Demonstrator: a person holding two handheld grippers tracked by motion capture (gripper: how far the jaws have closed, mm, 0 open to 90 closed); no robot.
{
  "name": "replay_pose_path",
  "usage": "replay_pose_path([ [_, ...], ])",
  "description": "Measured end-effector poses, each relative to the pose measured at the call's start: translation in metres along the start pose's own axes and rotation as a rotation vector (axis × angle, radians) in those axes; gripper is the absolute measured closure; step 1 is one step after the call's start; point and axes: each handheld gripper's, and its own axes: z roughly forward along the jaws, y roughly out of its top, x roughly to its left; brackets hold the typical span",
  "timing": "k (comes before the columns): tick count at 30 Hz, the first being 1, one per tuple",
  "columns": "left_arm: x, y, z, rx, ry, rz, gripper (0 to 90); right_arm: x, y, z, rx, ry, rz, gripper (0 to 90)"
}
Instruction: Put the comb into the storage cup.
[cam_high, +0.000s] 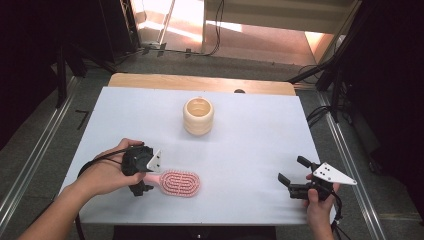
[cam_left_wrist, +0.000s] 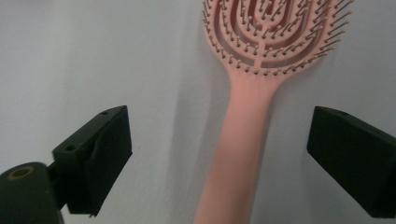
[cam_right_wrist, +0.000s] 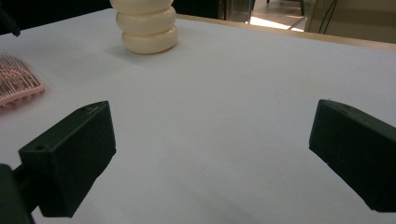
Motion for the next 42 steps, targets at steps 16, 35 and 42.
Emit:
replay_pose_path([
  [16, 0.003, 0.007, 0.015, 0.032, -0.122, -0.018, 39.2, -0.001, 0.000, 0.000, -0.003, 0.000, 0.001, 0.0],
  [35, 0.005, 0.010, 0.021, 0.069, -0.155, 0.013, 67.5, 0.000, 0.000, 0.000, 0.003, -0.010, -0.002, 0.0],
  [42, 0.005, 0.010, 0.021, 0.071, -0.168, 0.017, 70.6, 0.001, 0.000, 0.001, 0.008, -0.015, -0.006, 0.0],
])
